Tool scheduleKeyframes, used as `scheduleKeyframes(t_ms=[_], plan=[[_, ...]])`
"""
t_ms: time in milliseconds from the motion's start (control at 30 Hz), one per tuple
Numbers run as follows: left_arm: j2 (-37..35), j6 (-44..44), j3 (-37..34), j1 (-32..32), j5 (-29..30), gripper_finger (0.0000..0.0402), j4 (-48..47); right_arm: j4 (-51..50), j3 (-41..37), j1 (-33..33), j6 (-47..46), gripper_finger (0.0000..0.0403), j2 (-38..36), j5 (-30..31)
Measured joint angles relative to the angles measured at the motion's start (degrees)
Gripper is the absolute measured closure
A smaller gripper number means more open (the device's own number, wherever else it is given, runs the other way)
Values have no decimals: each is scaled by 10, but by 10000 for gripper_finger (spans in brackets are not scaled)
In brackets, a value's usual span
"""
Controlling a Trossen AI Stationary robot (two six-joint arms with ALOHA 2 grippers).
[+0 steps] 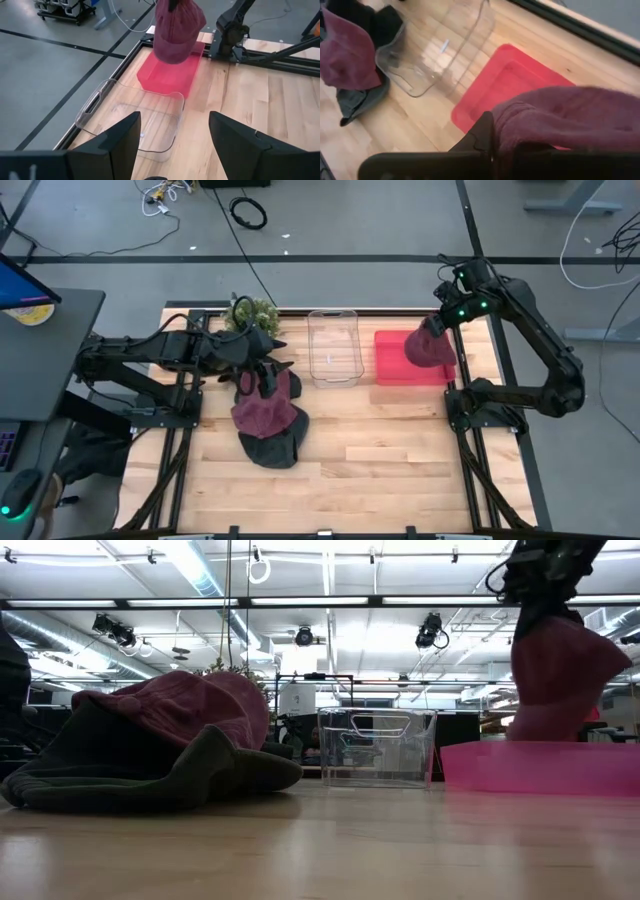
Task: Pick & Place hat
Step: Put the bottom red cap into the red bin
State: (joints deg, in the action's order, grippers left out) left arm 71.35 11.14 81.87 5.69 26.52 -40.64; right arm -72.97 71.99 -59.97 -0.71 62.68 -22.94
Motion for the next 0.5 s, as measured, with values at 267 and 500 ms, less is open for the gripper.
scheduleKeyframes(t_ms=[267, 500], plan=[[0, 0, 0, 0, 0, 163, 0, 49, -107, -22, -2, 388, 1, 0], [0, -3, 0, -1, 8, 163, 0, 90, -159, -25, -45, 388, 0, 0]])
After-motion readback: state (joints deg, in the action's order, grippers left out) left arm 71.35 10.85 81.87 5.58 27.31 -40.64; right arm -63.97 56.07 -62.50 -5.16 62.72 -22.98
